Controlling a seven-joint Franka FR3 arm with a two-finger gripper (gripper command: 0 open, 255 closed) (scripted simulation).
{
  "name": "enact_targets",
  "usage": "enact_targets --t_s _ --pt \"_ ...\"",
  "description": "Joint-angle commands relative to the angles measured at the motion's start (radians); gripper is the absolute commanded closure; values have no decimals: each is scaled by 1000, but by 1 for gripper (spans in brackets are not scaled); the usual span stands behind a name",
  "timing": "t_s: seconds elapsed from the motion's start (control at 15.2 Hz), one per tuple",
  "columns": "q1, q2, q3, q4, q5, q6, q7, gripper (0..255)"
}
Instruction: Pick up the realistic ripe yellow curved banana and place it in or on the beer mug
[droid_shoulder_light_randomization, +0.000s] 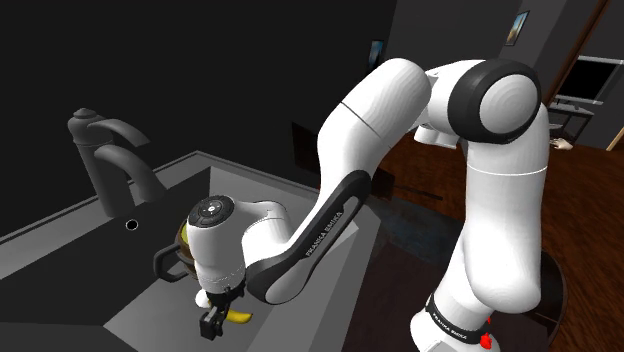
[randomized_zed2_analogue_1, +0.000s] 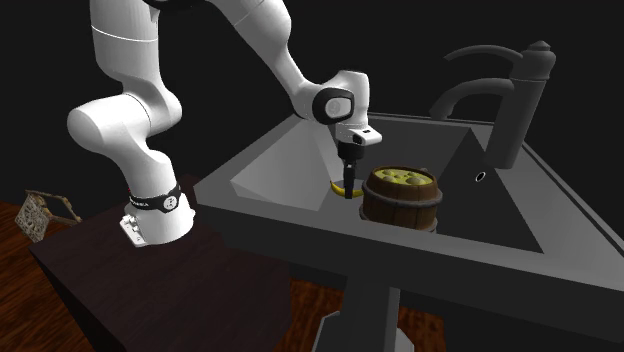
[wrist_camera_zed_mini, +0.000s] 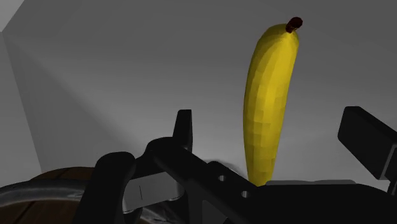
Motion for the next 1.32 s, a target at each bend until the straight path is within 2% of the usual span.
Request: enact_targets --t_s 0.0,0.07,0.13,0.73,1.25 --pt "0 0 0 0 0 0 0 0" --pt "0 0 0 0 0 0 0 0" --pt "0 0 0 0 0 0 0 255" --pt "0 0 0 0 0 0 0 255" --pt "-33 -92 45 6 94 -78 -71 255"
